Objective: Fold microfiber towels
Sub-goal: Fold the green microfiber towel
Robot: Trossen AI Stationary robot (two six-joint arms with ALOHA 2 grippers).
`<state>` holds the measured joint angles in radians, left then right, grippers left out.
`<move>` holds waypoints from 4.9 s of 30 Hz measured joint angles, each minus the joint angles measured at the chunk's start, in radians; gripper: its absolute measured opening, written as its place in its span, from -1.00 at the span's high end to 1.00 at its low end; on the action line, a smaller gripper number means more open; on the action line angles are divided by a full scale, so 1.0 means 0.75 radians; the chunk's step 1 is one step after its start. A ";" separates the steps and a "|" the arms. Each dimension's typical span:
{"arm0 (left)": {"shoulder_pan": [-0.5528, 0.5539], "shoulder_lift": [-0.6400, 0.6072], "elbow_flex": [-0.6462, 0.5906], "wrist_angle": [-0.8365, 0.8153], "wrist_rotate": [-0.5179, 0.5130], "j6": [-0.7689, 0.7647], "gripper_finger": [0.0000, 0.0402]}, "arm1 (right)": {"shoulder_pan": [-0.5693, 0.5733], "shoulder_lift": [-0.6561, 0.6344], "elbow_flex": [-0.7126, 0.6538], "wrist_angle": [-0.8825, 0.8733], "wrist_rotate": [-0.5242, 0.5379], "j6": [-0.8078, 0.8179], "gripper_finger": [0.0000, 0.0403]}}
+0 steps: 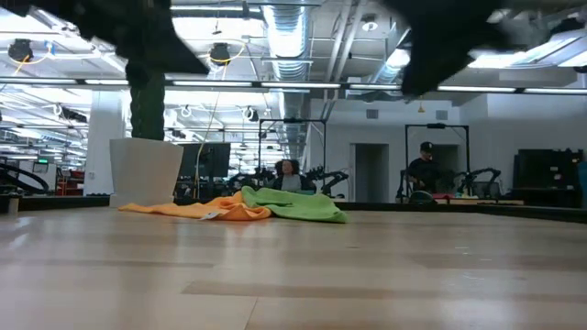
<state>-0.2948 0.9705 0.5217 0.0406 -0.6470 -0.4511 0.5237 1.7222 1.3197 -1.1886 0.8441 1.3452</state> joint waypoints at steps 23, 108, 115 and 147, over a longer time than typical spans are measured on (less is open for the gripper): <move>0.158 0.090 -0.002 -0.148 0.232 -0.027 0.02 | -0.568 0.040 -0.610 1.590 -0.708 -1.683 -0.05; 0.817 1.456 1.115 -0.418 1.281 1.421 0.02 | 0.034 0.087 -0.550 1.446 -0.775 -1.198 0.69; 0.820 1.485 1.118 -0.419 1.295 1.405 0.02 | 0.034 0.087 -0.550 1.446 -0.775 -1.199 0.69; 0.794 1.587 1.228 -0.460 1.281 1.352 0.66 | 0.034 0.087 -0.549 1.418 -0.777 -1.165 0.69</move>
<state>0.3010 2.1609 1.4430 -0.3041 0.3137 0.5631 0.5495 1.7874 0.9077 -0.1253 0.2615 0.4711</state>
